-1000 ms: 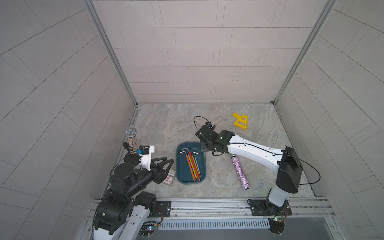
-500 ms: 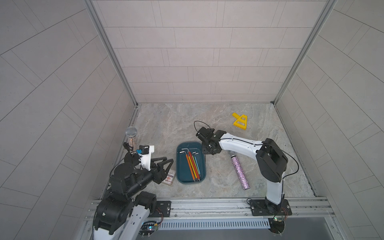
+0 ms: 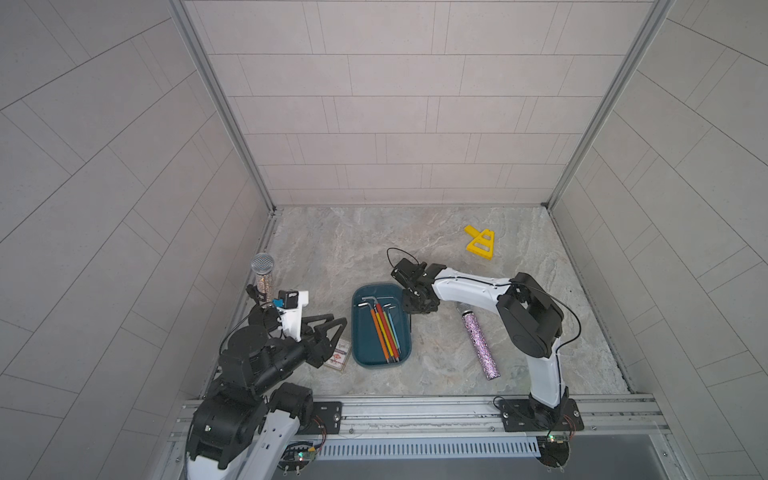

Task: Put the hex key on the desktop into the storage box
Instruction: Pick up the Allen key from the center of the board.

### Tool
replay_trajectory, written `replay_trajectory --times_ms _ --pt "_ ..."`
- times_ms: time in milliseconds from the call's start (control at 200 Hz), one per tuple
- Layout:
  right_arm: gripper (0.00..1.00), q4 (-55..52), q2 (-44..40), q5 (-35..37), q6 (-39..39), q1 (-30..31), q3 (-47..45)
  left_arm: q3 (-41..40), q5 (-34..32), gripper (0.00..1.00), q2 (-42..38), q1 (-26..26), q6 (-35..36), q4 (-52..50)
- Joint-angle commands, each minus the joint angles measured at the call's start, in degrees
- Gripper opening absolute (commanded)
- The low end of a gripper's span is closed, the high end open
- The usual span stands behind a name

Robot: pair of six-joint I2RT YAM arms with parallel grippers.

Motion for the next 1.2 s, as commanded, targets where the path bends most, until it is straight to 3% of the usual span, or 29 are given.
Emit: replay_trajectory --times_ms 0,500,1196 --pt "0.25 -0.3 1.0 -0.3 0.2 0.4 1.0 -0.5 0.7 0.53 -0.5 0.3 0.7 1.4" --pt "0.25 -1.4 -0.7 2.6 -0.3 1.4 2.0 -0.4 0.8 0.53 -0.5 0.5 0.7 1.5" --pt "0.23 -3.1 4.7 2.3 -0.1 0.2 4.8 -0.5 0.8 0.53 -0.6 0.6 0.7 1.5"
